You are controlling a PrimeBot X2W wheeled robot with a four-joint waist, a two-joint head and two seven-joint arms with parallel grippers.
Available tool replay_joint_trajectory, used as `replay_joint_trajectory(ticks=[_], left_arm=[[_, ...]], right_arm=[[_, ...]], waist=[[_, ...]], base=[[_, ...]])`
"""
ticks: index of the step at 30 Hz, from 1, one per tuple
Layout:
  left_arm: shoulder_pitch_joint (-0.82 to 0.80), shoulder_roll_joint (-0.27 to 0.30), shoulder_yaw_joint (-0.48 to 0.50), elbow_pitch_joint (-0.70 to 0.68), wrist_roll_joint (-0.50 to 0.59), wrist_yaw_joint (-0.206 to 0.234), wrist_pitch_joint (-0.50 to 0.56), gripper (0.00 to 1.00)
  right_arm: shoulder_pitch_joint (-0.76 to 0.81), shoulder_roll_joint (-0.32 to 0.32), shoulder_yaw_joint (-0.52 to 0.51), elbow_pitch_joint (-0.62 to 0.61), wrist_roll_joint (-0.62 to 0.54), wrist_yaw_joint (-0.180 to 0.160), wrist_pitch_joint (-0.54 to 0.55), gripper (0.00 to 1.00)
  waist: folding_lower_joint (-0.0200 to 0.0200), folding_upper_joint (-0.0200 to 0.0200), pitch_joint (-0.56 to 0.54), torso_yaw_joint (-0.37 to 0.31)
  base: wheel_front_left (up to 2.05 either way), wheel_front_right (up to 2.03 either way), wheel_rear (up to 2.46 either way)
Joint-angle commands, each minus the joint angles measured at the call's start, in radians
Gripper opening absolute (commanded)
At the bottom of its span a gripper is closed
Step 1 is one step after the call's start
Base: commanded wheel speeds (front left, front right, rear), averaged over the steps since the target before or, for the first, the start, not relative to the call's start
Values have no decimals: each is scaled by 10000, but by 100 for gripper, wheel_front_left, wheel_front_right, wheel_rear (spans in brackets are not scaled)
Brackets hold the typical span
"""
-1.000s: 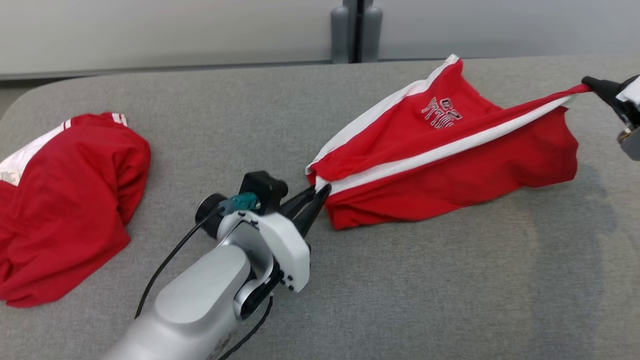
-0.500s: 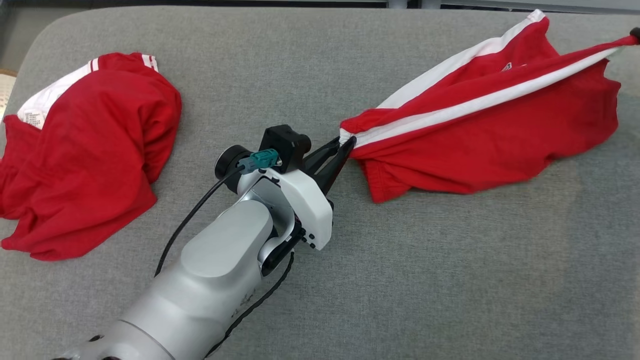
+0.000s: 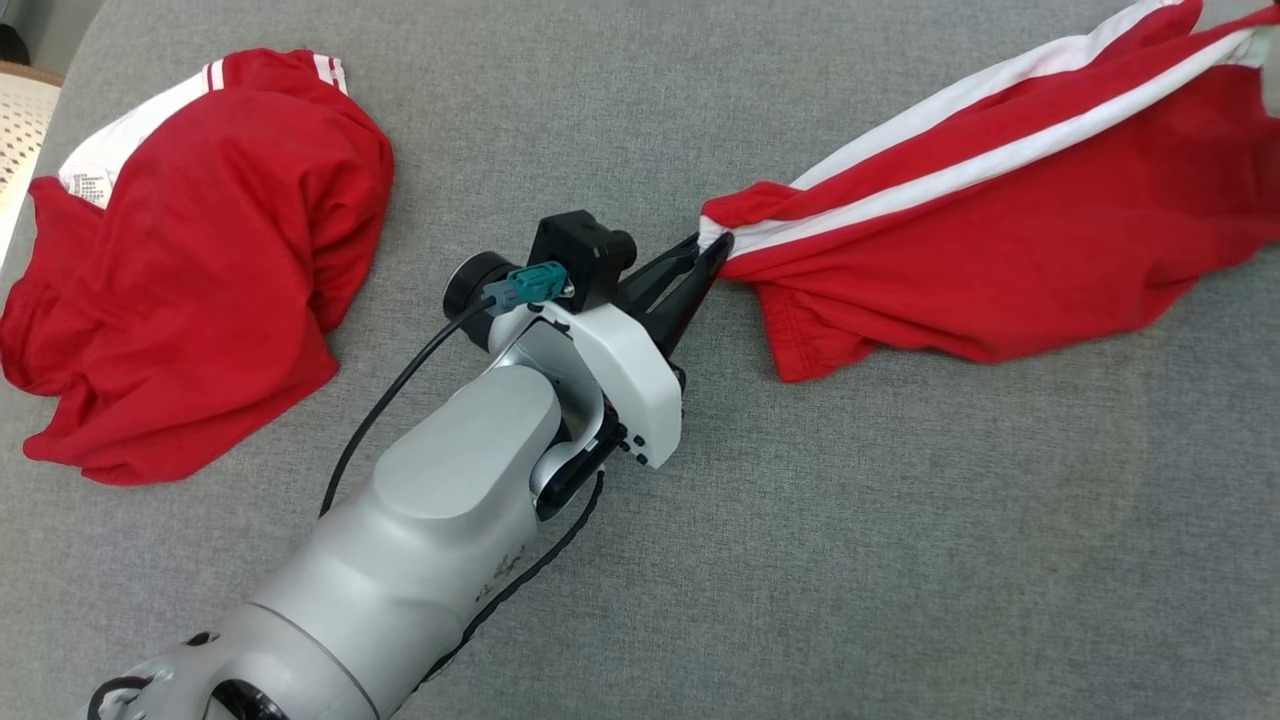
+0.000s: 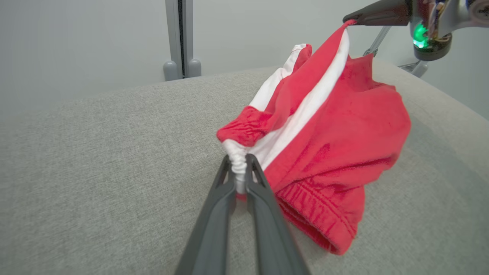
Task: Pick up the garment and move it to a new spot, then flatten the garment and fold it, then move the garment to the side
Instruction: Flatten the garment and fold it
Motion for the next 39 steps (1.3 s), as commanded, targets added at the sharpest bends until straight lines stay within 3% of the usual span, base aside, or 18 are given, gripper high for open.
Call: replay_joint_trajectory(ticks=[1,2,3,4,5,6,16,19,24,34,39], left_arm=[[-201,32,-62,-53,-136,3,-72,0],[-246,34,-129,-83,-190,32,-83,0],[-284,35,-206,-124,-246,52,-92,9],[-307,31,-277,-156,-327,69,-101,28],[-336,34,-341,-164,-414,106,-108,91],[-384,35,-401,-166,-500,146,-111,100],[-640,31,-816,72,-1117,472,-277,100],[-625,35,-664,275,-1303,617,-349,100],[-389,30,-155,640,-1466,786,-426,100],[768,428,2642,-338,-212,1342,-425,100],[1800,607,3957,-1259,690,1533,-423,100]], right_arm=[[-92,13,-137,20,-182,2,-95,0],[-132,30,-279,18,-344,2,-144,0],[-164,45,-406,17,-499,2,-197,0],[-210,69,-525,15,-672,2,-283,0],[-269,72,-643,12,-861,2,-412,59],[-346,127,-765,11,-1021,2,-565,100],[-488,529,-2011,14,-2108,2,-1720,100],[-506,768,-2117,0,-2133,2,-2310,100],[549,998,-1691,-1078,-2026,2,-2940,100],[4007,502,-374,-4828,-1115,3,-4403,100],[5482,136,246,-5945,-1094,2,-5306,100]], waist=[[0,0,62,24],[0,0,95,35],[0,0,124,45],[0,0,152,52],[0,0,176,59],[0,0,203,65],[0,0,196,54],[0,0,7,-51],[0,0,-545,-326],[0,0,-1879,-860],[0,0,-2408,-1069]], base=[[0,0,0],[0,0,0],[0,0,0],[0,0,0],[0,0,0],[0,0,0],[0,0,0],[0,0,0],[0,0,0],[0,0,0],[0,0,0]])
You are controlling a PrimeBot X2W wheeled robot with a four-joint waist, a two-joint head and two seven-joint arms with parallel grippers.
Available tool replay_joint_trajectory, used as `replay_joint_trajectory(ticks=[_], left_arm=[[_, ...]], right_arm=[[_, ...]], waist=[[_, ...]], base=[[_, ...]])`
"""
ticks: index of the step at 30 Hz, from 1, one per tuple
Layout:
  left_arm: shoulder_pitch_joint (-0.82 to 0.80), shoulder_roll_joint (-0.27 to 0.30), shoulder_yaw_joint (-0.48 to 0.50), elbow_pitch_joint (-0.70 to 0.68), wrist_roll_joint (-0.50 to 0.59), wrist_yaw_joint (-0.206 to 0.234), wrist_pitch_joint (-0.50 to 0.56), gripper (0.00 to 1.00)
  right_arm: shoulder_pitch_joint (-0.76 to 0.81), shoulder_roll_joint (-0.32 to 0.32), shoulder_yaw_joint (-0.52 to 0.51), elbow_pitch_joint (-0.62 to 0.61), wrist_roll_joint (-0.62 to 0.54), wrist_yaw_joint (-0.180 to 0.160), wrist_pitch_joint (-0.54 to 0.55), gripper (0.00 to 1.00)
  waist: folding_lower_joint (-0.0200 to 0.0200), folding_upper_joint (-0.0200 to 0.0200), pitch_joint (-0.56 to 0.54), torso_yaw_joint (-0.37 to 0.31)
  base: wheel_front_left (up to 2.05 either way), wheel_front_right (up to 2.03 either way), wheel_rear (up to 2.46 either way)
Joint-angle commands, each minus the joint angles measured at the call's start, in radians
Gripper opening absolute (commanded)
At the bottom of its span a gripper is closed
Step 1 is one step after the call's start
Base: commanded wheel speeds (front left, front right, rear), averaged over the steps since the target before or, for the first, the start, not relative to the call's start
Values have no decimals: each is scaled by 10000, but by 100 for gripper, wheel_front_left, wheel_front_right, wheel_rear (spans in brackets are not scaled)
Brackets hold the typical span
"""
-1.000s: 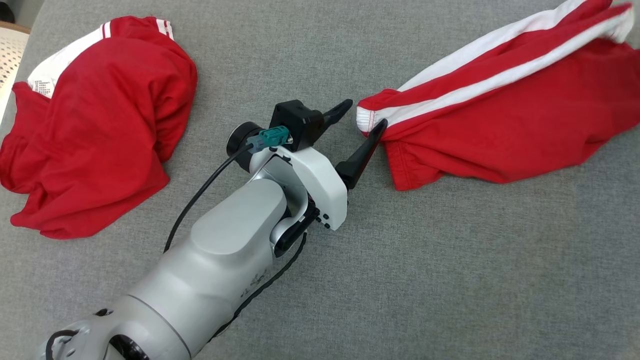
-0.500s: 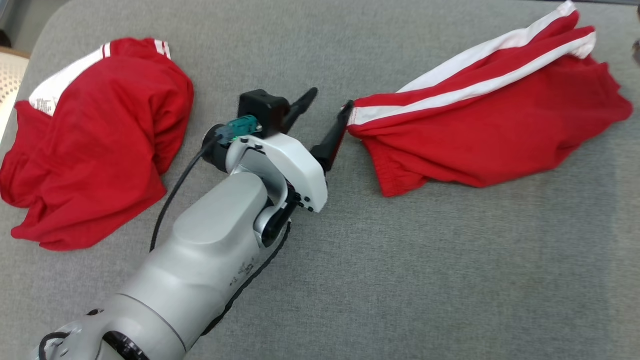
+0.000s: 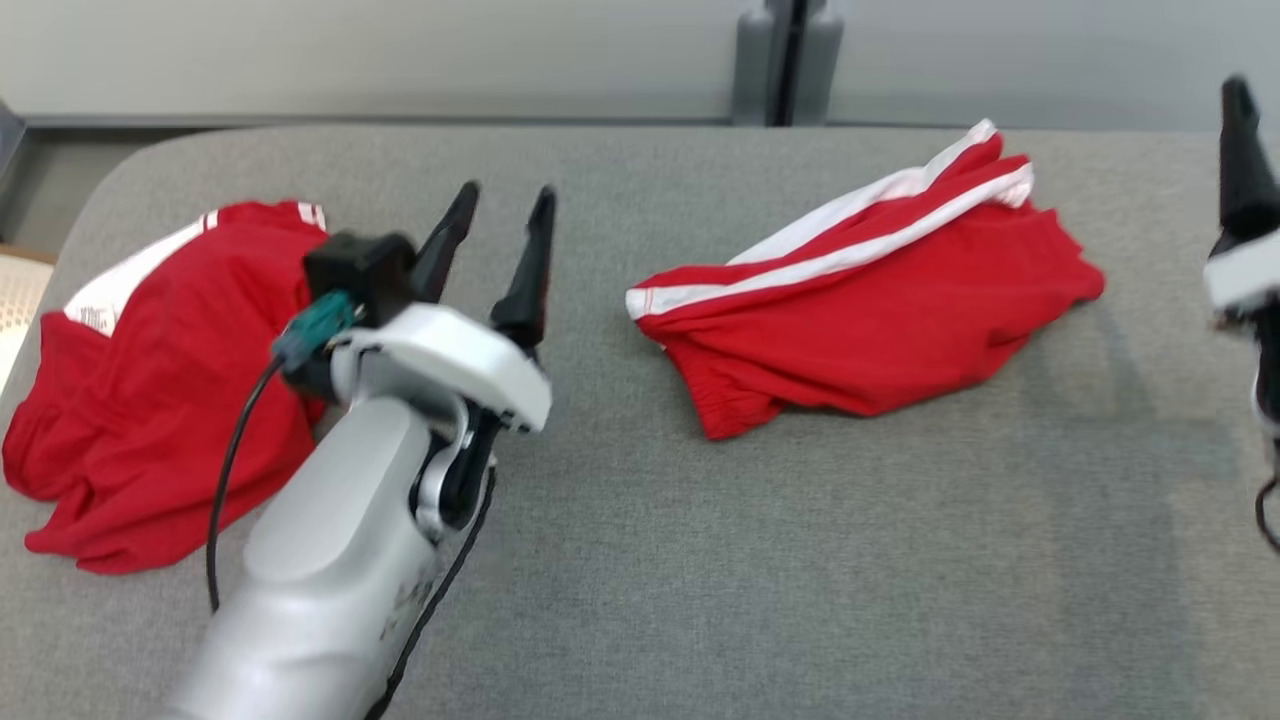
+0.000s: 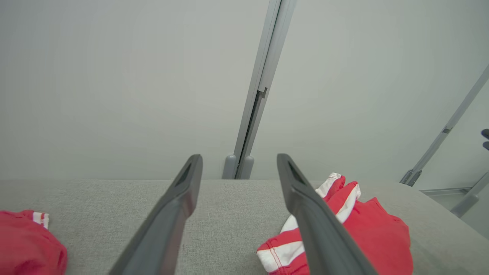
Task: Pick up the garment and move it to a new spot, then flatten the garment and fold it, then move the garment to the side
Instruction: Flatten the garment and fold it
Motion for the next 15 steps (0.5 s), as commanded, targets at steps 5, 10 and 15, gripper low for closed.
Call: replay_joint_trajectory(ticks=[5,10,15], left_arm=[[1377,95,1181,-811,1049,133,-5,100],[2852,-4,2129,-1795,2346,-181,-7,100],[4396,-246,2853,-2727,3759,-548,-6,100]], right_arm=[[1426,-314,530,-683,-493,2,-1132,100],[2622,-284,731,-1041,-1359,2,-1825,100],[3919,132,282,-1482,-2466,2,-2056,100]], waist=[[0,0,-718,-425],[0,0,-1029,-655],[0,0,-1216,-836]], base=[[0,0,0],[0,0,0],[0,0,0]])
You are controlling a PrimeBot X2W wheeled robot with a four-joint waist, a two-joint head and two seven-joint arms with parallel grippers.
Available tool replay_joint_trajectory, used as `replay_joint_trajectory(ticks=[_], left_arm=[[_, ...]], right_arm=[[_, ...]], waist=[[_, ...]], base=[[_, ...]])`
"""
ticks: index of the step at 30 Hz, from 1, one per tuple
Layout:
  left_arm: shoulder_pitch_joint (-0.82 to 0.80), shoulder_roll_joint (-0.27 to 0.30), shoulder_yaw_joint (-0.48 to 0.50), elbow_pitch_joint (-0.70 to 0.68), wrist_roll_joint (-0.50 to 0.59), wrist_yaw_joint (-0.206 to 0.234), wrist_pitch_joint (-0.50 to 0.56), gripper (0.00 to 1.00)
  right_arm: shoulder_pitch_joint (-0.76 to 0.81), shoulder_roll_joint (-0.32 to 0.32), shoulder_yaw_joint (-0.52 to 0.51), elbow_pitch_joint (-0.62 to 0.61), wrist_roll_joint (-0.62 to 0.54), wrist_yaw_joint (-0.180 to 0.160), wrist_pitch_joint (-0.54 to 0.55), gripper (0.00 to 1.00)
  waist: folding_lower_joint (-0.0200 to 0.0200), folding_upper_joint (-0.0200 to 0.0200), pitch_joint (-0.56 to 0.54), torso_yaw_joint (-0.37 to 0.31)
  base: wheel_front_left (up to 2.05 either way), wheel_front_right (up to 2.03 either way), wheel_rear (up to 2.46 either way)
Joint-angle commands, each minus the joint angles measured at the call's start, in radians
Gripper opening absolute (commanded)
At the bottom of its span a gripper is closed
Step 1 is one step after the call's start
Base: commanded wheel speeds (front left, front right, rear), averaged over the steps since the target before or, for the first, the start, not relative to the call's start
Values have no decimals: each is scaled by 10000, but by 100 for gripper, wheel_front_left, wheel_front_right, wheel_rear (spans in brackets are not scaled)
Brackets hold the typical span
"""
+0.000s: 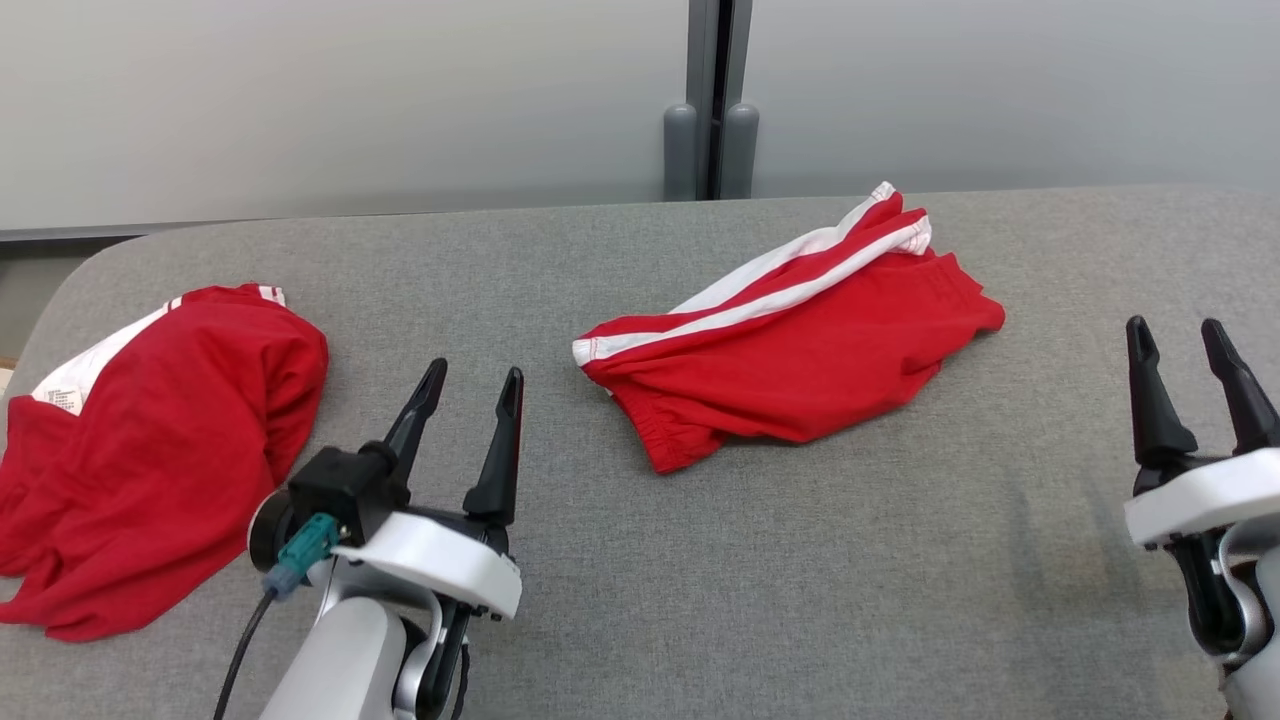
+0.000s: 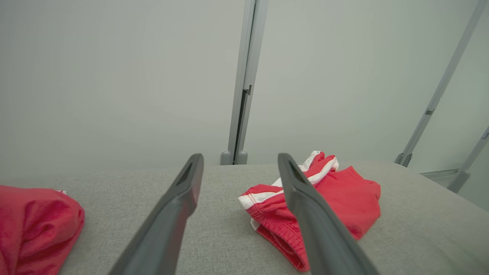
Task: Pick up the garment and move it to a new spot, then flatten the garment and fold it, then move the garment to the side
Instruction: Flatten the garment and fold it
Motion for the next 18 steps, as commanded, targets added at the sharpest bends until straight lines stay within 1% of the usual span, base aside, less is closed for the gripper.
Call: replay_joint_trajectory(ticks=[1,4,9,14,18], left_arm=[[388,-36,242,-256,293,-111,-2,100],[1022,-155,543,-627,738,-219,-1,100],[1749,-263,935,-1033,945,-216,-2,100],[1969,-264,878,-1285,547,-47,-2,100],[1763,-262,664,-1280,609,-91,-2,100]], right_arm=[[375,163,-250,-132,-264,2,-83,100],[924,485,-649,-320,-724,2,-98,100],[1501,867,-1055,-663,-1481,2,-101,100],[1597,1070,-1321,-796,-1910,2,-103,100],[1329,1146,-1463,-642,-2023,2,79,100]], waist=[[0,-1,-62,-64],[0,-1,-102,-101],[0,-1,-109,-141],[0,-1,-15,-69],[0,-1,212,83]], base=[[0,0,0],[0,0,0],[0,0,0],[0,0,0],[0,0,0]])
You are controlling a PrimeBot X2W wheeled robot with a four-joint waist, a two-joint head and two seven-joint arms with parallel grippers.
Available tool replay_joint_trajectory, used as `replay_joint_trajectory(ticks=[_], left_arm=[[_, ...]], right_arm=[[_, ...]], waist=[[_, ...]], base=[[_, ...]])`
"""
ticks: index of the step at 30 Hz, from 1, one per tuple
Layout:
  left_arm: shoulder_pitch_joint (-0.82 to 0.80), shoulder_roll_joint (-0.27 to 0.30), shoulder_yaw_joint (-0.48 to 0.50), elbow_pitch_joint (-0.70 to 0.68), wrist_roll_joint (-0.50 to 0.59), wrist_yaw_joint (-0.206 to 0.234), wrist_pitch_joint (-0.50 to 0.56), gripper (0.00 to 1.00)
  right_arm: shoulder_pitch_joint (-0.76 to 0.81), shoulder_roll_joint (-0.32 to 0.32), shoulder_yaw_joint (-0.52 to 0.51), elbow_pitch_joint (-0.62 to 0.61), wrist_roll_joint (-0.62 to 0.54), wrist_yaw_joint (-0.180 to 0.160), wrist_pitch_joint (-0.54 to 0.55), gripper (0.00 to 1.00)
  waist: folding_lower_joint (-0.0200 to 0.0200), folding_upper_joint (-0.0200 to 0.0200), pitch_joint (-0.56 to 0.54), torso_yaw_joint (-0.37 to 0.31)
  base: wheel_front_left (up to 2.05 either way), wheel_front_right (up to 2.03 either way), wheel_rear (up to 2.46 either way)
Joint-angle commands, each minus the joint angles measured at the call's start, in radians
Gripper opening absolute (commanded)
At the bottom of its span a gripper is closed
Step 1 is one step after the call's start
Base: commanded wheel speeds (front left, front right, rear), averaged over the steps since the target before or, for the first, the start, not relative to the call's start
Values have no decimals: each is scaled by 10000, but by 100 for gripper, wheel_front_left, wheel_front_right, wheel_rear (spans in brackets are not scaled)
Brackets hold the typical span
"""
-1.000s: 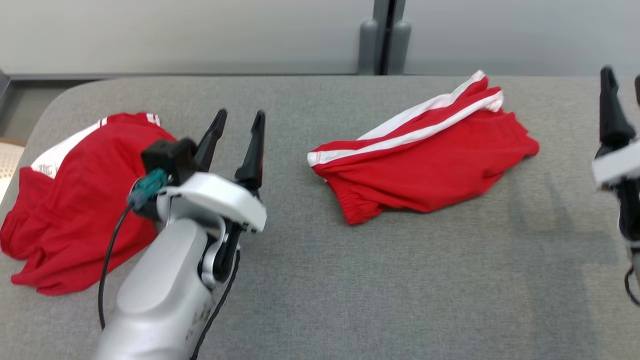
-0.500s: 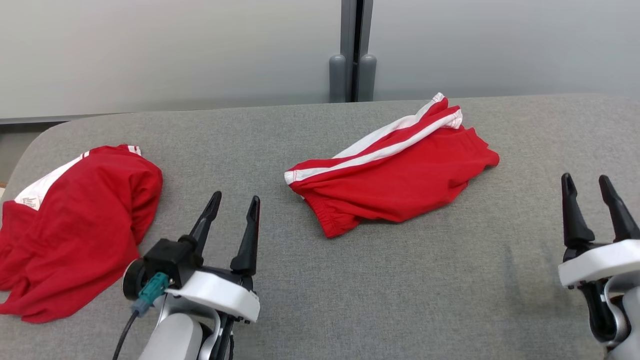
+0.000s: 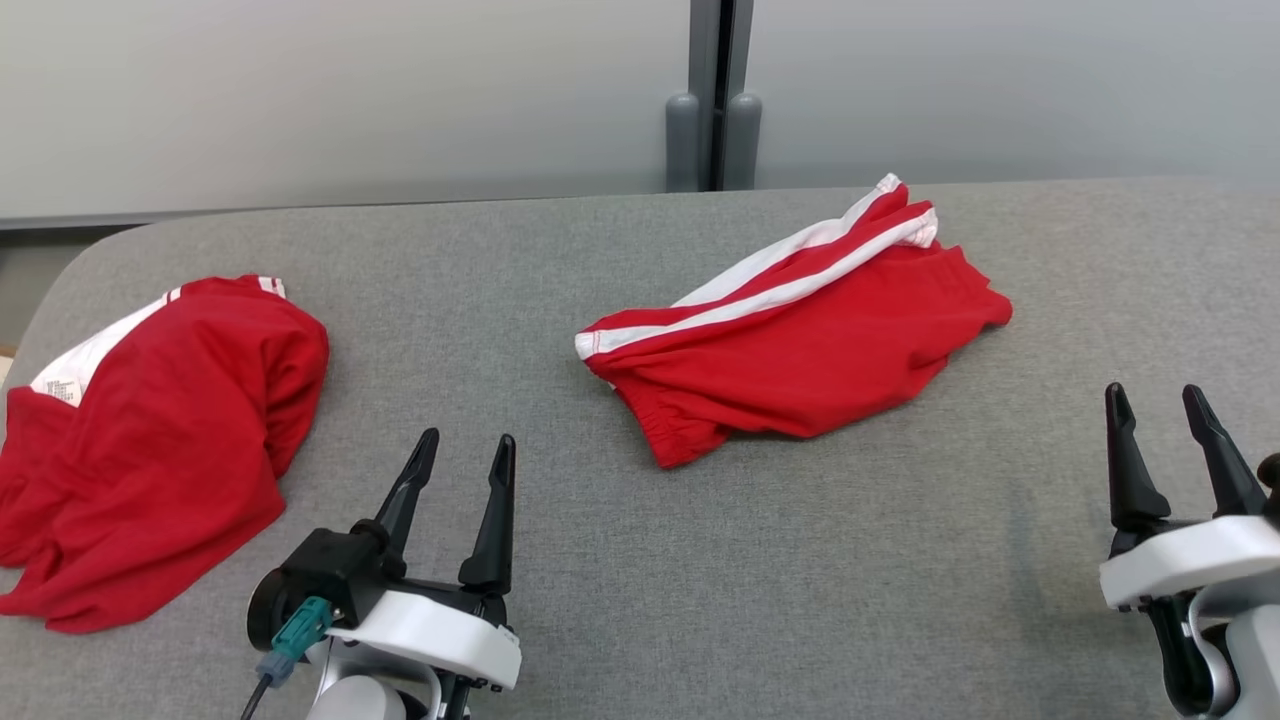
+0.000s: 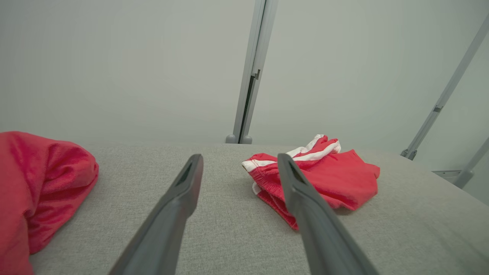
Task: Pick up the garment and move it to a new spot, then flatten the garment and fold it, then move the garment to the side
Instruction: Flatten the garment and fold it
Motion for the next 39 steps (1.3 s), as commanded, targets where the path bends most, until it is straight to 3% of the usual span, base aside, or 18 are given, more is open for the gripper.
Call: replay_joint_trajectory(ticks=[1,12,20,28,39], left_arm=[[-197,32,-86,-13,17,-13,-2,100],[-796,32,-671,28,-423,176,-3,100],[-1151,30,-1028,-111,-610,288,-1,100],[-1251,30,-1455,-130,-829,423,-3,100],[-1589,29,-1710,-280,-1216,511,-3,100]], right_arm=[[-263,94,-127,149,124,2,216,100],[-1664,537,-1257,1450,2319,2,2021,100],[-2902,240,-2533,2944,3571,2,3344,100],[-3999,-82,-3231,4534,3626,19,4065,100],[-5443,-441,-3420,6333,2936,25,4605,100]], waist=[[0,-1,197,138],[0,-1,1234,1213],[0,-1,1918,2362],[0,-1,2403,3012],[0,-1,2953,3323]], base=[[0,0,0],[0,0,0],[0,0,0],[0,0,0],[0,0,0]])
